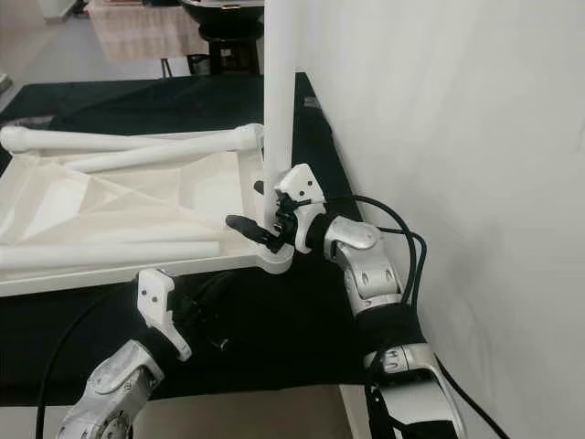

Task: Building children table

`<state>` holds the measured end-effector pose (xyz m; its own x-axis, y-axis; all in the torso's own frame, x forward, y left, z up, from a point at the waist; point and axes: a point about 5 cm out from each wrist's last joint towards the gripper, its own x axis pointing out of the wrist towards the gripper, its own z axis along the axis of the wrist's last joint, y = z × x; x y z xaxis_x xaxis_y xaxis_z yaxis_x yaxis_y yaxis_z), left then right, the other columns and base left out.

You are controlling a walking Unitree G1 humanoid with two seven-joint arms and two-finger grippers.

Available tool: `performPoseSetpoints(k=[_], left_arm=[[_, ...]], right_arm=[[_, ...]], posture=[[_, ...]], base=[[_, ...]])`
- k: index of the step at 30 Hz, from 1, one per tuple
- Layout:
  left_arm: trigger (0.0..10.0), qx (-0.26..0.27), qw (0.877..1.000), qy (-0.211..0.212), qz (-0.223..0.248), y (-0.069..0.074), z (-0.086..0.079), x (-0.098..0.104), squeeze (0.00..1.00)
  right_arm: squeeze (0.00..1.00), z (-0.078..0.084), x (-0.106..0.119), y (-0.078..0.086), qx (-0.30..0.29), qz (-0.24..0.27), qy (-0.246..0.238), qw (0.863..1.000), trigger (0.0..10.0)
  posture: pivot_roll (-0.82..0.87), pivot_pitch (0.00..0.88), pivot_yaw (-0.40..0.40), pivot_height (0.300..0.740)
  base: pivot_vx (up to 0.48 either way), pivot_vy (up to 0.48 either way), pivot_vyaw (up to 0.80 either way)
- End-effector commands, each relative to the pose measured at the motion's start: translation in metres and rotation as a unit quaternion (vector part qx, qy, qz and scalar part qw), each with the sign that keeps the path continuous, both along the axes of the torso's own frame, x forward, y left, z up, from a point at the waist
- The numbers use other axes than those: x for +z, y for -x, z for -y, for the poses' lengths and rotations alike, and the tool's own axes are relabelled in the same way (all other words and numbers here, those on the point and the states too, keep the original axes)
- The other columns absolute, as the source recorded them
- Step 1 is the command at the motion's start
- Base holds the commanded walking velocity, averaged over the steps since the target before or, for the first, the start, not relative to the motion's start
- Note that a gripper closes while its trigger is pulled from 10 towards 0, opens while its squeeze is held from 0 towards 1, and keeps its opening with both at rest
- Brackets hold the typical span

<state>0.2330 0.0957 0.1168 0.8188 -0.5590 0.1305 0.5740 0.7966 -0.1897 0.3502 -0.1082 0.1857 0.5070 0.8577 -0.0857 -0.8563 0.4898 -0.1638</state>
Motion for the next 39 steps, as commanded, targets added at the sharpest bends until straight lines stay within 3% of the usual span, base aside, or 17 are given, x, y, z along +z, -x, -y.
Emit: performPoseSetpoints(k=[1,3,4,5,6,15,21,23,24,25,26,27,28,30,37,38,39], left_arm=[[10.0,0.002,1.0,0.0,-0.01,0.001,0.001,-0.005,0.0],[10.0,0.002,1.0,0.0,-0.011,0.001,0.002,-0.005,0.0],[10.0,0.002,1.0,0.0,-0.011,0.002,0.002,-0.005,0.0],[10.0,0.002,1.0,0.0,-0.011,0.002,0.002,-0.005,0.0],[10.0,0.001,1.0,0.0,-0.011,0.002,0.002,-0.005,0.0],[10.0,0.002,1.0,0.0,-0.012,0.003,0.002,-0.006,0.0],[10.0,0.001,1.0,0.001,-0.013,0.004,0.002,-0.006,0.0],[10.0,0.0,1.0,0.001,-0.013,0.005,0.0,-0.006,0.0],[10.0,0.0,1.0,0.001,-0.013,0.005,0.0,-0.006,0.0],[10.0,0.0,1.0,0.001,-0.013,0.005,-0.001,-0.005,0.0],[10.0,0.0,1.0,0.001,-0.013,0.004,-0.001,-0.005,0.0],[10.0,0.0,1.0,0.001,-0.013,0.004,-0.001,-0.005,0.0],[10.0,0.0,1.0,0.0,-0.013,0.004,-0.002,-0.005,0.0],[10.0,0.0,1.0,-0.001,-0.015,0.002,-0.002,-0.006,0.0],[10.0,0.0,1.0,-0.004,-0.016,-0.001,-0.003,-0.007,0.0],[10.0,0.002,1.0,-0.005,-0.015,-0.002,-0.004,-0.007,0.0],[10.0,0.002,1.0,-0.005,-0.015,-0.002,-0.004,-0.007,0.0]], right_arm=[[0.0,-0.013,-0.009,0.001,0.056,-0.025,0.024,0.998,10.0],[0.0,-0.012,-0.009,-0.004,0.058,-0.032,0.024,0.998,10.0],[0.0,-0.01,-0.009,-0.008,0.056,-0.038,0.025,0.997,2.9],[0.0,-0.01,-0.009,-0.008,0.056,-0.038,0.025,0.997,2.9],[0.0,-0.008,-0.01,-0.014,0.048,-0.052,0.022,0.997,0.0],[0.0,0.006,-0.025,-0.015,0.027,-0.075,0.016,0.997,0.0],[0.0,0.02,-0.047,0.003,-0.021,-0.07,0.012,0.997,0.0],[0.0,0.022,-0.058,0.008,-0.127,-0.061,0.027,0.99,0.0],[0.0,0.022,-0.058,0.008,-0.127,-0.061,0.027,0.99,0.0],[0.0,0.026,-0.062,0.007,-0.236,-0.046,0.027,0.97,0.0],[0.0,0.015,-0.075,0.025,-0.3,-0.073,-0.003,0.951,0.0],[0.0,0.015,-0.075,0.025,-0.3,-0.073,-0.003,0.951,0.0],[0.0,0.009,-0.083,0.038,-0.336,-0.096,-0.027,0.936,0.0],[0.0,-0.01,-0.078,0.039,-0.301,-0.082,-0.034,0.949,0.0],[0.0,-0.013,-0.074,0.025,-0.287,-0.067,-0.019,0.955,0.0],[0.0,-0.012,-0.074,0.024,-0.295,-0.07,-0.018,0.953,7.1],[0.0,-0.012,-0.074,0.024,-0.295,-0.07,-0.018,0.953,7.1]], posture=[[0.07,0.058,-0.039,0.74],[0.07,0.057,-0.04,0.74],[0.07,0.057,-0.04,0.74],[0.07,0.057,-0.04,0.74],[0.07,0.055,-0.037,0.74],[0.06,0.057,-0.039,0.74],[0.04,0.068,-0.034,0.74],[0.03,0.075,-0.037,0.74],[0.03,0.075,-0.037,0.74],[0.02,0.079,-0.032,0.74],[0.02,0.085,-0.029,0.74],[0.02,0.085,-0.029,0.74],[0.02,0.085,-0.024,0.74],[0.0,0.07,-0.012,0.74],[0.02,0.06,-0.008,0.74],[0.03,0.06,-0.006,0.74],[0.03,0.06,-0.006,0.74]], base=[[0.0,0.0,0.0],[0.0,0.0,0.0],[0.0,0.0,0.0],[0.0,0.0,0.0],[0.0,0.0,0.0],[0.0,0.0,0.0],[0.0,0.0,0.0],[0.0,0.0,0.0],[0.0,0.0,0.0],[0.0,0.0,0.0],[0.0,0.0,0.0],[0.0,0.0,0.0],[0.0,0.0,0.0],[0.0,0.0,0.0],[0.0,0.0,0.0],[0.0,0.0,0.0],[0.0,0.0,0.0]])
